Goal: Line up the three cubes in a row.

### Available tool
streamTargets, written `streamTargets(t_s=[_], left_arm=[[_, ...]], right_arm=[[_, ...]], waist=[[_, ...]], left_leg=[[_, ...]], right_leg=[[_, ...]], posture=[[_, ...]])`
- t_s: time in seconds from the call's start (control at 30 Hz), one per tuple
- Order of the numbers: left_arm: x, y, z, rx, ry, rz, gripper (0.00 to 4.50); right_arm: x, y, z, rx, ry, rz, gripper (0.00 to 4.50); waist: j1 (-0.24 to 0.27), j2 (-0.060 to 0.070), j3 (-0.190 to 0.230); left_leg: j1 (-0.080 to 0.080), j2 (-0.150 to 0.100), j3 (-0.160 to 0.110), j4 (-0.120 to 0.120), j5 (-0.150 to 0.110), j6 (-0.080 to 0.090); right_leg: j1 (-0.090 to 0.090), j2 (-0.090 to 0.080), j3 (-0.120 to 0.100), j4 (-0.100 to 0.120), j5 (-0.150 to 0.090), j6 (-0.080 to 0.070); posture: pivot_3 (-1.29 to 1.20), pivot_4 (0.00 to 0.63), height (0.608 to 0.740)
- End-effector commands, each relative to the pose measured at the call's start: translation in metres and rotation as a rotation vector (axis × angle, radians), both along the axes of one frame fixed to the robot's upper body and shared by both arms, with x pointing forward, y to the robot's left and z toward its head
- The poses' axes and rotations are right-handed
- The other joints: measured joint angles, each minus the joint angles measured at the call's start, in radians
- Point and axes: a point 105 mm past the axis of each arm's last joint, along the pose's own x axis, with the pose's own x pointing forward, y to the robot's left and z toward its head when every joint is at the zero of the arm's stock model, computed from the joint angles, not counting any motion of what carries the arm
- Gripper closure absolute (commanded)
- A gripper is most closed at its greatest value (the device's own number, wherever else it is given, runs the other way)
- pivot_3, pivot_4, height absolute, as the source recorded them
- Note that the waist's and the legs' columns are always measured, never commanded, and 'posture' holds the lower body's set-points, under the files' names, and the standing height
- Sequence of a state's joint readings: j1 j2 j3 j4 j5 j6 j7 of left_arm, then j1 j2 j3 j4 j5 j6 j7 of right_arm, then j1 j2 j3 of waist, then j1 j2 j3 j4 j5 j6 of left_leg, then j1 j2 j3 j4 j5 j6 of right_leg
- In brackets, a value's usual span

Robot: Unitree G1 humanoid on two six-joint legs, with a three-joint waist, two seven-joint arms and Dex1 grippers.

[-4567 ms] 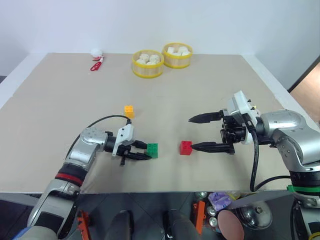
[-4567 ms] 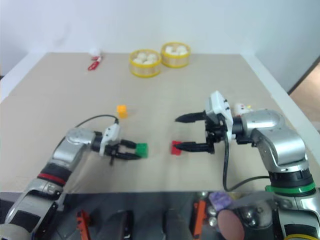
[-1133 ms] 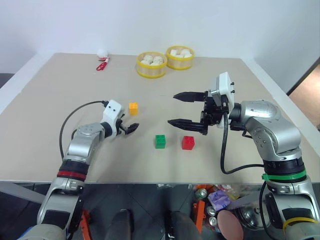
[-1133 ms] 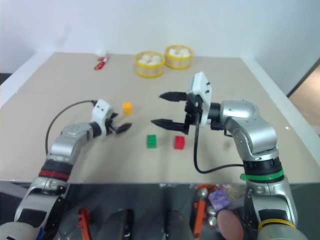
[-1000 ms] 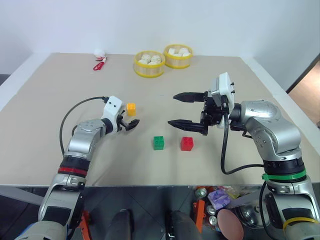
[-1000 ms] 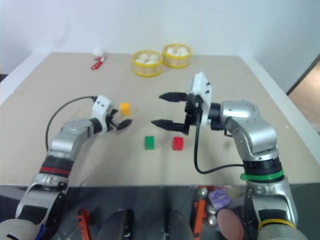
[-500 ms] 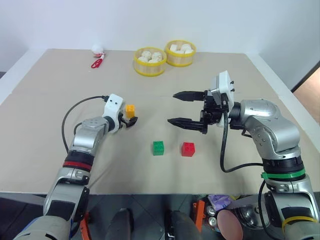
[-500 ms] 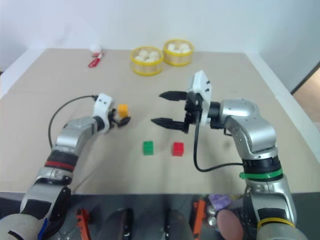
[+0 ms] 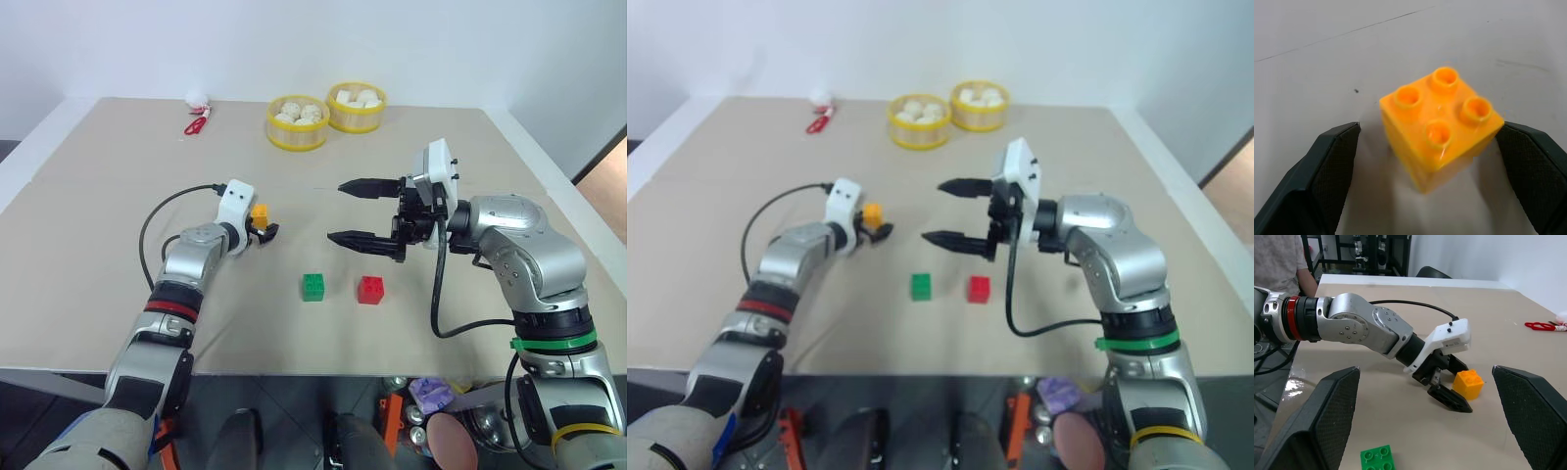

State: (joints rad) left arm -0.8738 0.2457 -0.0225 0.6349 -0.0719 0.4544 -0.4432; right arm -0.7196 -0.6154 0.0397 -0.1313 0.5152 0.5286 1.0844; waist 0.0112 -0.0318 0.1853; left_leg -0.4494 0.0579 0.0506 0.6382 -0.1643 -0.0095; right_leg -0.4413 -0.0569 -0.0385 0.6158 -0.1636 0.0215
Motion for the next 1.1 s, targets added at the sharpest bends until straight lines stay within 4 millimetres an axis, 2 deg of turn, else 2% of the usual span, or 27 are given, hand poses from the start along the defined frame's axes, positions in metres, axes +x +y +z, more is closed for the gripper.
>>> streamTargets(t_s=[0.03,0.23,0.5,0.63,0.7,0.8,0.87,0.97,1.1], left_arm=[[0.001,-0.015,0.014,-0.015,-0.044,-0.043,0.70],[0.001,-0.017,0.017,-0.015,-0.049,-0.047,2.59],[0.001,-0.012,0.019,0.008,-0.059,-0.059,2.60],[-0.005,-0.009,0.024,0.050,-0.120,-0.154,2.60],[-0.013,-0.011,0.027,0.066,-0.163,-0.248,2.60],[-0.025,-0.002,0.026,0.062,-0.169,-0.350,2.60],[-0.035,0.003,0.027,0.043,-0.167,-0.426,2.60],[-0.059,0.015,0.028,0.028,-0.167,-0.605,2.60],[-0.078,0.025,0.025,0.025,-0.135,-0.731,2.60]], right_arm=[[-0.002,-0.001,0.010,0.017,-0.043,-0.003,0.00],[0.000,-0.002,0.009,0.015,-0.045,-0.011,0.00],[0.000,-0.002,0.009,0.008,-0.044,-0.007,0.00],[-0.009,-0.003,0.000,-0.043,-0.019,0.038,0.00],[-0.012,-0.006,-0.005,-0.073,-0.007,0.052,0.00],[-0.016,-0.009,-0.010,-0.098,-0.004,0.060,0.00],[-0.016,-0.011,-0.009,-0.099,-0.005,0.057,0.00],[-0.015,-0.013,-0.008,-0.100,-0.009,0.043,0.00],[-0.016,-0.015,-0.007,-0.106,-0.009,0.042,0.00]], waist=[[0.000,0.000,0.000],[0.000,0.000,0.000],[0.000,0.000,0.000],[-0.001,0.000,0.000],[-0.001,0.000,0.000],[-0.002,0.000,0.000],[-0.003,0.000,0.000],[-0.006,0.000,0.000],[-0.003,0.000,0.000]], left_leg=[[0.000,0.000,0.000,0.000,0.000,0.000],[0.000,0.000,0.000,0.000,0.000,0.000],[0.000,0.000,0.000,0.000,0.000,0.000],[0.000,0.000,0.000,-0.001,0.000,0.000],[0.000,0.000,0.000,-0.001,0.000,0.000],[0.000,0.000,0.000,-0.001,-0.001,-0.001],[0.000,0.001,0.001,-0.001,-0.001,-0.001],[0.000,0.003,0.001,-0.001,-0.001,-0.001],[0.001,0.003,0.001,-0.001,-0.001,-0.001]], right_leg=[[0.000,0.000,0.000,0.000,0.000,0.000],[0.000,0.000,0.000,0.000,0.001,0.003],[0.000,0.000,0.000,0.000,0.001,0.003],[0.000,0.000,0.000,0.000,0.001,0.003],[0.000,0.000,0.000,0.000,0.001,0.003],[-0.001,0.000,0.000,0.000,0.000,0.002],[-0.001,0.001,0.000,0.000,-0.001,0.000],[-0.002,0.002,0.000,0.001,-0.002,-0.003],[-0.002,0.002,-0.001,0.003,-0.003,-0.004]], posture=[[0.00,0.150,0.740],[0.00,0.150,0.740],[0.00,0.150,0.740],[0.00,0.150,0.740],[0.00,0.150,0.740],[0.00,0.150,0.740],[0.00,0.150,0.740],[0.00,0.150,0.740],[0.00,0.150,0.740]])
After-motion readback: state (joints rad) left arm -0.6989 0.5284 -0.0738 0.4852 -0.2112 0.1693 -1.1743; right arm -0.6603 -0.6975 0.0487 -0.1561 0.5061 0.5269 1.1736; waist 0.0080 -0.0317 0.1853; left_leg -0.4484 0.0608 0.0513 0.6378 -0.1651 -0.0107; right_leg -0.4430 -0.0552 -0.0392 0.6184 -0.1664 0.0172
